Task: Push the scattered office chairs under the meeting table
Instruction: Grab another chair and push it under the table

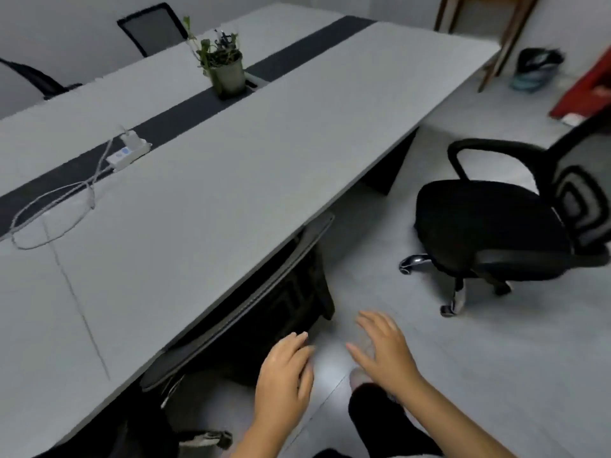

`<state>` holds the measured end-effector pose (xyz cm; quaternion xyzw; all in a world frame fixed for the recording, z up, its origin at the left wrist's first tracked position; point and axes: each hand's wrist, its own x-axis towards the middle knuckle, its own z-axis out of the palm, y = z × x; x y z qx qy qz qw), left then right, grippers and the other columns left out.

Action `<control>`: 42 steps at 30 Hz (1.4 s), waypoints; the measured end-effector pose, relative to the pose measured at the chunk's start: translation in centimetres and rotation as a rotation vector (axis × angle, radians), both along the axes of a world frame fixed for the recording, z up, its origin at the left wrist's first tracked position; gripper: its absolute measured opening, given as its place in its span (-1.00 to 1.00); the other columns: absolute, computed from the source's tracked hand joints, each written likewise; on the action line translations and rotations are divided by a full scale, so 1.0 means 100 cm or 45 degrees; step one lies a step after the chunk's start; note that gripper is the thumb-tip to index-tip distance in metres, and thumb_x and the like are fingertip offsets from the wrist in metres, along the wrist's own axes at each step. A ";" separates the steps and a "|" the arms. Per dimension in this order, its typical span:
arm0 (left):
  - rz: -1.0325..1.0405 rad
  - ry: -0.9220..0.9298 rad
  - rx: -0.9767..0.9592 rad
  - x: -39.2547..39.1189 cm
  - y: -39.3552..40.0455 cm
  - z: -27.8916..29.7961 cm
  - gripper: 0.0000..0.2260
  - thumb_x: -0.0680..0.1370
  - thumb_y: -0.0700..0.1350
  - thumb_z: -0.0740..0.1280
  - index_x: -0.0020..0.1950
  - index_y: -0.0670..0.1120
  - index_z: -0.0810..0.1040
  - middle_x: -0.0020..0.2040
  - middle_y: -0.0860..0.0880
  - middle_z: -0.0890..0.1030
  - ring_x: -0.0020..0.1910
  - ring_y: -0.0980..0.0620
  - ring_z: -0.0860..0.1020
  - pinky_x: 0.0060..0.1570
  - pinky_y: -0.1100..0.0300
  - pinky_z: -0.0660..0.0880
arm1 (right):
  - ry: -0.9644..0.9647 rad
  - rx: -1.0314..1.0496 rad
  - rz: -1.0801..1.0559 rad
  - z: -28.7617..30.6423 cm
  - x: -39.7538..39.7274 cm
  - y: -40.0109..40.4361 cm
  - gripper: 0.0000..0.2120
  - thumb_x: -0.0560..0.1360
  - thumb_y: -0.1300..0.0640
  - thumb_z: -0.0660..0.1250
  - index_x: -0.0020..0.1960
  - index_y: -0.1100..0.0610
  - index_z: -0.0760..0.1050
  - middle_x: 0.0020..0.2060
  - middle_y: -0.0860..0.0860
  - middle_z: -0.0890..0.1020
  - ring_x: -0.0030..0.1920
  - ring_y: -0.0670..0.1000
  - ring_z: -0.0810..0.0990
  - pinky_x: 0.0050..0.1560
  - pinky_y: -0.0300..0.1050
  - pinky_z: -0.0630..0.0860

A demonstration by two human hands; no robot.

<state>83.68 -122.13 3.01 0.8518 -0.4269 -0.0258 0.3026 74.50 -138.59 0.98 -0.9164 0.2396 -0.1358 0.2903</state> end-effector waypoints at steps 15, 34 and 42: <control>-0.546 1.206 0.485 -0.250 -0.165 -0.038 -0.70 0.49 -0.32 0.27 0.02 0.10 0.47 0.05 -0.05 0.55 -0.12 0.29 0.55 -0.27 0.60 0.38 | 0.033 0.949 -1.285 0.000 -0.386 -0.027 -0.59 0.14 -0.19 0.51 -0.12 -0.31 0.37 0.06 -0.05 0.58 -0.15 -0.28 0.56 -0.16 -0.53 0.39; -0.692 1.033 0.400 -0.477 -0.507 -0.035 -0.72 0.45 -0.24 0.33 -0.15 0.19 0.53 -0.01 -0.11 0.60 -0.17 0.22 0.56 -0.25 0.46 0.43 | -0.288 0.852 -1.703 -0.013 -0.615 -0.301 -0.71 0.09 -0.22 0.52 -0.30 -0.45 0.46 -0.15 0.00 0.61 -0.10 -0.45 0.48 -0.20 -0.54 0.40; -0.975 0.975 0.399 -0.543 -0.733 0.005 -0.62 0.50 -0.27 0.27 -0.05 0.29 0.50 0.03 0.03 0.54 -0.10 0.26 0.53 -0.21 0.65 0.35 | -0.371 0.709 -1.621 0.036 -0.670 -0.518 -0.69 0.08 -0.39 0.41 -0.20 -0.51 0.42 -0.19 -0.39 0.60 -0.11 -0.47 0.48 -0.19 -0.54 0.40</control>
